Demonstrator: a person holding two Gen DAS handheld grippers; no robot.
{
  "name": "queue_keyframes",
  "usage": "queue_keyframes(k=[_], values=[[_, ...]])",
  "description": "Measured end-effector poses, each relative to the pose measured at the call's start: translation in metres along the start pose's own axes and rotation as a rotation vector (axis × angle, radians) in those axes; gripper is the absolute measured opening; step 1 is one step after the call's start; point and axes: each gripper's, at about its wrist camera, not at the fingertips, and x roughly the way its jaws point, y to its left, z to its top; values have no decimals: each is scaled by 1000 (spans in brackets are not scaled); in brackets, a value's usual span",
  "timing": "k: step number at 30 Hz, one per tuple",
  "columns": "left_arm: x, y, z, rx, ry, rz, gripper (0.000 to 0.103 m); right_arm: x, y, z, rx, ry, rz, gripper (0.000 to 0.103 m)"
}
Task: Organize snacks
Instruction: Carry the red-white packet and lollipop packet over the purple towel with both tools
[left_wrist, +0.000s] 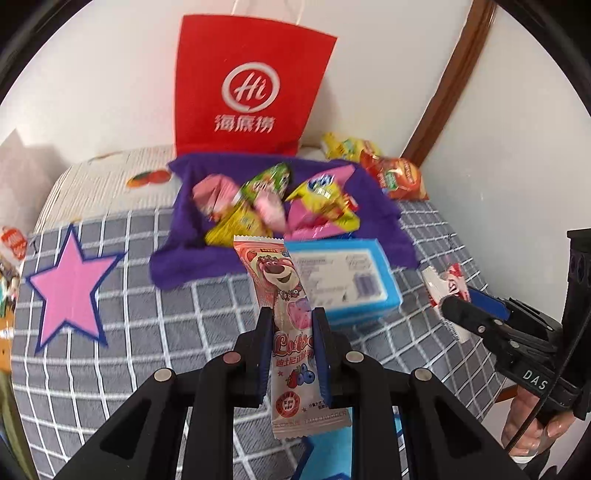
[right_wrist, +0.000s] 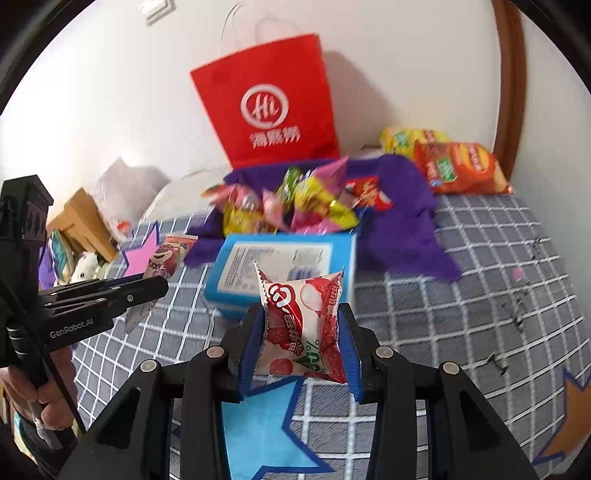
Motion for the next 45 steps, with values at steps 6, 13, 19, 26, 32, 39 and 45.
queue_keyframes(k=[6, 13, 19, 26, 32, 39, 45], values=[[-3, -3, 26, 8, -23, 1, 20, -14, -15, 26, 3, -46, -33, 40], [1, 3, 52, 11, -38, 32, 20, -9, -28, 60, -4, -67, -59, 40], [9, 13, 77, -1, -53, 55, 20, 4, -38, 90, -20, -67, -78, 40], [23, 26, 100, -18, -58, 74, 20, 24, -51, 116, -25, -65, -61, 40], [32, 40, 114, -39, -64, 79, 20, 43, -64, 141, -10, -58, -64, 40], [44, 55, 128, -67, -63, 87, 20, 65, -75, 166, 8, -59, -63, 40], [59, 54, 138, -69, -55, 77, 20, 89, -83, 178, 23, -36, -47, 40]])
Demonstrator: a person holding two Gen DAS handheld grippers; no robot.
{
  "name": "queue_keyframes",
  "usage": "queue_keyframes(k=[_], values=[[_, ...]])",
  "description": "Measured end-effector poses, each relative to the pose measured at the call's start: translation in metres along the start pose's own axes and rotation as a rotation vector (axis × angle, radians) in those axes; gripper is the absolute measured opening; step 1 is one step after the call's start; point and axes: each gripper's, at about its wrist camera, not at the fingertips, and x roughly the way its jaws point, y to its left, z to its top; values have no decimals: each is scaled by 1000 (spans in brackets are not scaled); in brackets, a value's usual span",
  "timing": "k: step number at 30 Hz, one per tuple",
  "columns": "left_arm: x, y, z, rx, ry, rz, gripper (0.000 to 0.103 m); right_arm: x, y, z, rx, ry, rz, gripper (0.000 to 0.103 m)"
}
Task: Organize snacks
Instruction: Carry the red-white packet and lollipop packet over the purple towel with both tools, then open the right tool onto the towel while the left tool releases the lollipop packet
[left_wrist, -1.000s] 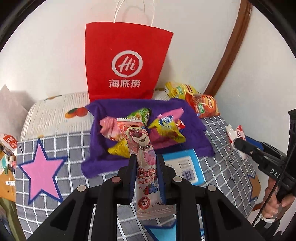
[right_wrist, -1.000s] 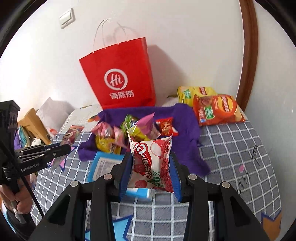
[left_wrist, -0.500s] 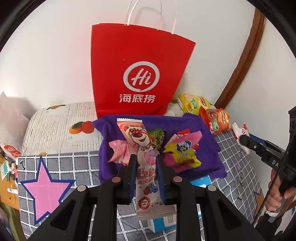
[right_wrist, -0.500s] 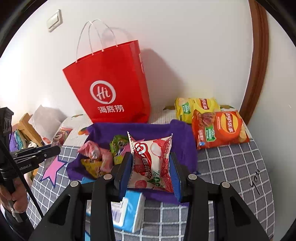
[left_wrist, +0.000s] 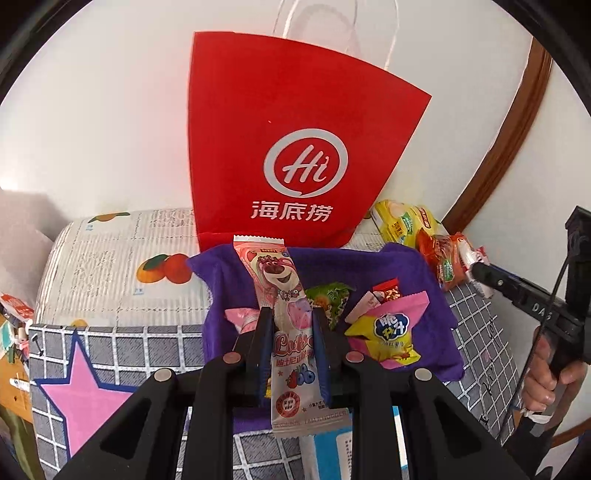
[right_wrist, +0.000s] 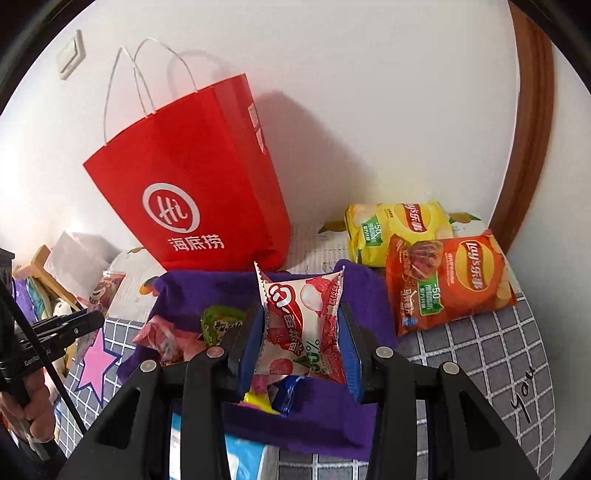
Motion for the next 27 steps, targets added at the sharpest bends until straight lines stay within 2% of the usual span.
queue_keyframes(k=[9, 13, 27], values=[[26, -5, 11, -4, 16, -33, 20, 25, -24, -3, 59, 77, 41, 40], [38, -8, 14, -5, 29, -45, 20, 30, -34, -4, 70, 108, 24, 40], [69, -15, 15, 18, 60, -54, 20, 38, -37, -10, 7, 173, 1, 40]])
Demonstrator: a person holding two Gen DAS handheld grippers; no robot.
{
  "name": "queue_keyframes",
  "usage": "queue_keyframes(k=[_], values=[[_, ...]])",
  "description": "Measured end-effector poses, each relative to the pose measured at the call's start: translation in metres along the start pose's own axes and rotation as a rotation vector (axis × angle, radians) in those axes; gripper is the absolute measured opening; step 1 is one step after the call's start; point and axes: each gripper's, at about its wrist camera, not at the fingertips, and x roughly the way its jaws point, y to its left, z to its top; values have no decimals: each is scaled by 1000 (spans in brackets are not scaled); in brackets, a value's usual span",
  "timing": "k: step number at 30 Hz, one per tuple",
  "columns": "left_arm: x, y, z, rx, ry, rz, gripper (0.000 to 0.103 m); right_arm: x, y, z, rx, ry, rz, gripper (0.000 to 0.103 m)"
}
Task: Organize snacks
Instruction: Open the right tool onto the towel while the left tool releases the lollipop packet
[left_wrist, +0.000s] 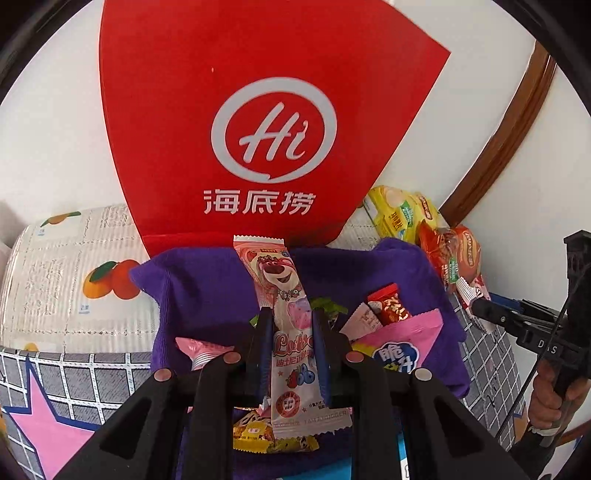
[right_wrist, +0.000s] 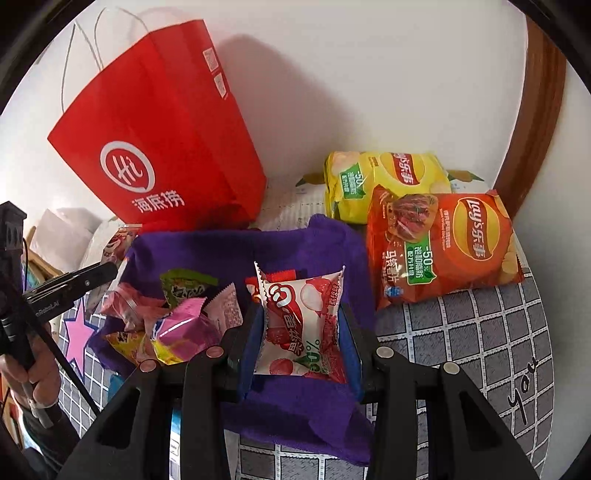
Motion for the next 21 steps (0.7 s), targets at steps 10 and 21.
queue_keyframes(k=[10, 21], values=[[12, -1, -2, -14, 16, -36, 20, 28, 2, -5, -32, 90, -1, 40], [27, -8, -4, -10, 56, -51, 20, 66, -1, -12, -9, 206, 6, 40]])
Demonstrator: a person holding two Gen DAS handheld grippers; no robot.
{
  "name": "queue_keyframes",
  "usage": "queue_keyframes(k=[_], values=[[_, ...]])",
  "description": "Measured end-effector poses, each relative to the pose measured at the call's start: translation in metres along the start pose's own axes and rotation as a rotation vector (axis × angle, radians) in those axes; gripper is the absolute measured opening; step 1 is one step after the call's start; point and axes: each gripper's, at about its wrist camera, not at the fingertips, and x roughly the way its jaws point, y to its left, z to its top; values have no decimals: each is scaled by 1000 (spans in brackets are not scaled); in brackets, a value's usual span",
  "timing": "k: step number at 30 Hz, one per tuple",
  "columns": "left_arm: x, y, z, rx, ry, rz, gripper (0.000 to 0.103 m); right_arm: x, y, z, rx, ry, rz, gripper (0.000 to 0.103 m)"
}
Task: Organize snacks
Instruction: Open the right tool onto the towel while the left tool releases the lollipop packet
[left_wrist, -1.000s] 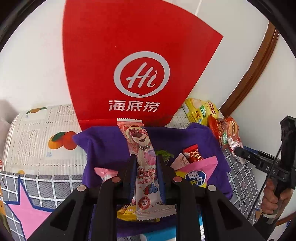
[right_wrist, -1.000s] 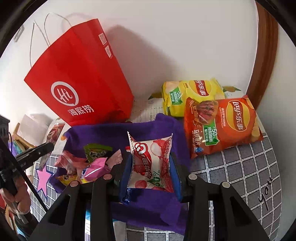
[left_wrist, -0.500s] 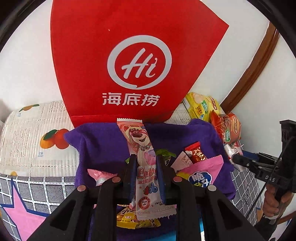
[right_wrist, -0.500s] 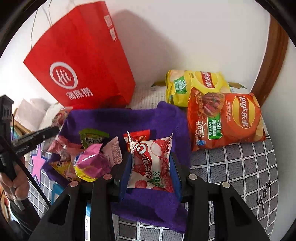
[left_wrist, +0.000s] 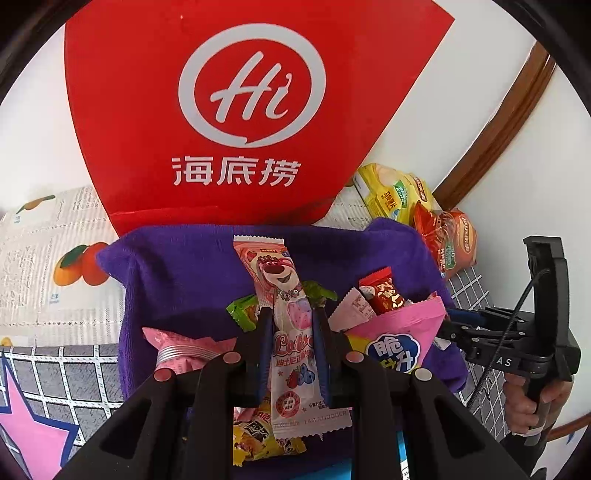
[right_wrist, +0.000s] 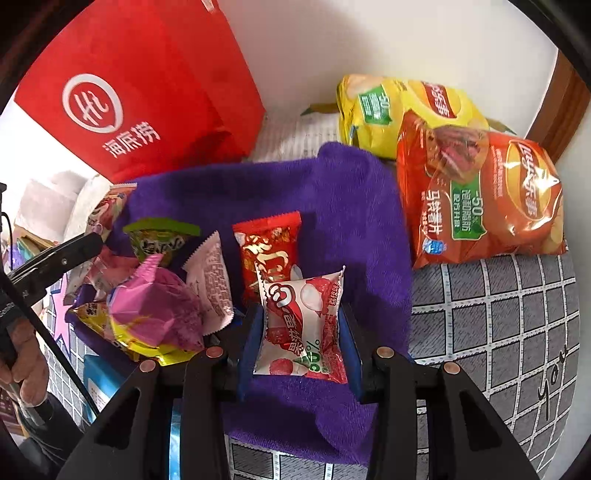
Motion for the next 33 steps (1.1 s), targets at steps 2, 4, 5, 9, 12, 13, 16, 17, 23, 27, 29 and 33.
queue_keyframes(k=[2, 4, 5, 9, 12, 13, 16, 17, 23, 27, 29, 33], values=[[3, -1, -1, 3, 6, 1, 20, 3, -2, 0, 10, 8, -6, 40], [4, -1, -1, 2, 12, 4, 20, 5, -4, 0, 14, 12, -5, 41], [3, 0, -1, 1, 14, 3, 20, 6, -5, 0, 12, 15, -8, 41], [6, 0, -1, -4, 25, 4, 20, 12, -5, 1, 8, 25, -13, 43], [7, 0, 0, 0, 28, 9, 20, 15, -1, 0, -8, 31, -15, 43], [8, -1, 0, 1, 31, 12, 20, 18, 1, 0, -11, 31, -15, 44], [11, -2, 1, 3, 42, 13, 20, 20, 3, 0, -16, 31, -25, 45], [13, -3, 1, 1, 45, 14, 20, 22, 5, 0, -18, 31, -29, 45], [19, -4, -1, 5, 74, 20, 20, 27, 7, 1, -19, 25, -36, 49], [20, -6, -2, 20, 83, 16, 20, 31, 9, 2, -25, 35, -23, 55], [20, -7, -2, 28, 87, 16, 20, 31, 9, 3, -26, 32, -20, 55], [20, -7, 0, 23, 96, 12, 36, 30, 11, 4, -35, 24, -20, 64]])
